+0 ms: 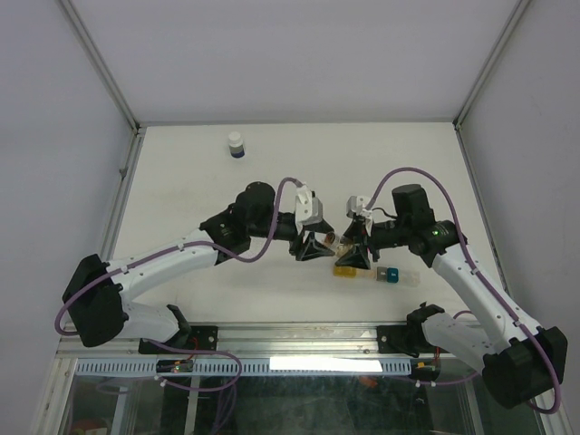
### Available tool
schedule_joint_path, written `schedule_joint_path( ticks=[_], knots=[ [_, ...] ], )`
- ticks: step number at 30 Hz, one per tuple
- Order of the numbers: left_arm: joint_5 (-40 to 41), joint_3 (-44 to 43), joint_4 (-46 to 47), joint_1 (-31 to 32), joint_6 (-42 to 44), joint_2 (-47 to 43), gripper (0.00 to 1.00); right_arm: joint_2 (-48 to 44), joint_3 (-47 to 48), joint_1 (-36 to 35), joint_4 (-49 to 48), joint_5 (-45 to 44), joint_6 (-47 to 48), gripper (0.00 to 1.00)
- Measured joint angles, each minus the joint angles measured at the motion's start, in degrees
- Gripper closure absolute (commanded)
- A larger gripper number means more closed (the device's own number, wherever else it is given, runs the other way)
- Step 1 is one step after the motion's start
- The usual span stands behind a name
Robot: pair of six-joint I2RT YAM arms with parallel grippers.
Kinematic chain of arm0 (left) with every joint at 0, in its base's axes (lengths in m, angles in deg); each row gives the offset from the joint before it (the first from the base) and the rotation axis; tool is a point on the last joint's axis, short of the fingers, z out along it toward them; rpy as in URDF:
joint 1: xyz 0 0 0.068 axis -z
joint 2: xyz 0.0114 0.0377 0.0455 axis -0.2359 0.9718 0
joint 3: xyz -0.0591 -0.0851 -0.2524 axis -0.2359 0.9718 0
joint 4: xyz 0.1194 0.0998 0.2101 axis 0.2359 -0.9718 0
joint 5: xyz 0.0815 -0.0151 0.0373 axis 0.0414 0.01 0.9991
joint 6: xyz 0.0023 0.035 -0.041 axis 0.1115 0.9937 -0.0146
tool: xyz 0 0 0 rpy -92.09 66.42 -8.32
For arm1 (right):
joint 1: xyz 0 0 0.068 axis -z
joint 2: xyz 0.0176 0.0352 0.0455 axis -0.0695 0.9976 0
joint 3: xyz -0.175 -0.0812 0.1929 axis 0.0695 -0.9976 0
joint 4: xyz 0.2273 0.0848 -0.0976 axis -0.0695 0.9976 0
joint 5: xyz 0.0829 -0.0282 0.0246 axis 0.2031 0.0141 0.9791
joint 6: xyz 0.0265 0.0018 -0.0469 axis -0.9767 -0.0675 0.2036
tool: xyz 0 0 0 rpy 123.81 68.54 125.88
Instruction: Sort the pills into containers
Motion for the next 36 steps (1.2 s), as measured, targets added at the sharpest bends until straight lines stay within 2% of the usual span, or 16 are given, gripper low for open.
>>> schedule_joint_path(
  ticks=[3, 4, 5, 8, 11, 19, 24, 29, 36],
  knots=[
    [-5.7, -0.7, -1.2, -0.1, 10.9, 0.7, 0.08, 0.0, 0.0, 0.0, -0.7, 0.4, -0.3, 1.00],
    [-6.3, -1.0, -1.5, -0.1, 12.7, 0.9, 0.02, 0.0, 0.0, 0.0, -1.0, 0.4, -0.4, 1.00],
    [-6.8, -1.2, -1.7, -0.2, 13.6, 1.2, 0.01, 0.0, 0.0, 0.1, -1.4, 0.3, -0.4, 1.00],
    [-6.5, -1.2, -0.7, -0.3, 13.4, 1.4, 0.01, 0.0, 0.0, 0.2, -2.7, 0.2, -0.4, 1.00],
    [-3.9, 0.9, 4.0, -0.9, 11.1, 0.0, 0.01, 0.0, 0.0, 0.2, -3.3, 0.2, -0.4, 1.00],
    [6.0, 8.7, 10.5, -1.3, -1.3, -9.7, 0.01, -0.1, 0.0, 0.3, -3.8, 0.3, -0.4, 1.00],
    [9.7, 9.8, 11.9, -1.3, -14.5, -13.5, 0.14, -0.1, 0.0, 0.3, -3.9, 0.3, -0.4, 1.00],
    [15.9, 7.2, 7.0, -0.4, -24.1, -13.4, 0.15, -0.1, 0.0, 0.3, -3.9, 0.3, -0.4, 1.00],
    [22.5, 2.0, 0.0, 2.6, -27.3, -9.9, 0.20, -0.1, 0.0, 0.4, -3.9, 0.3, -0.4, 1.00]
  ],
)
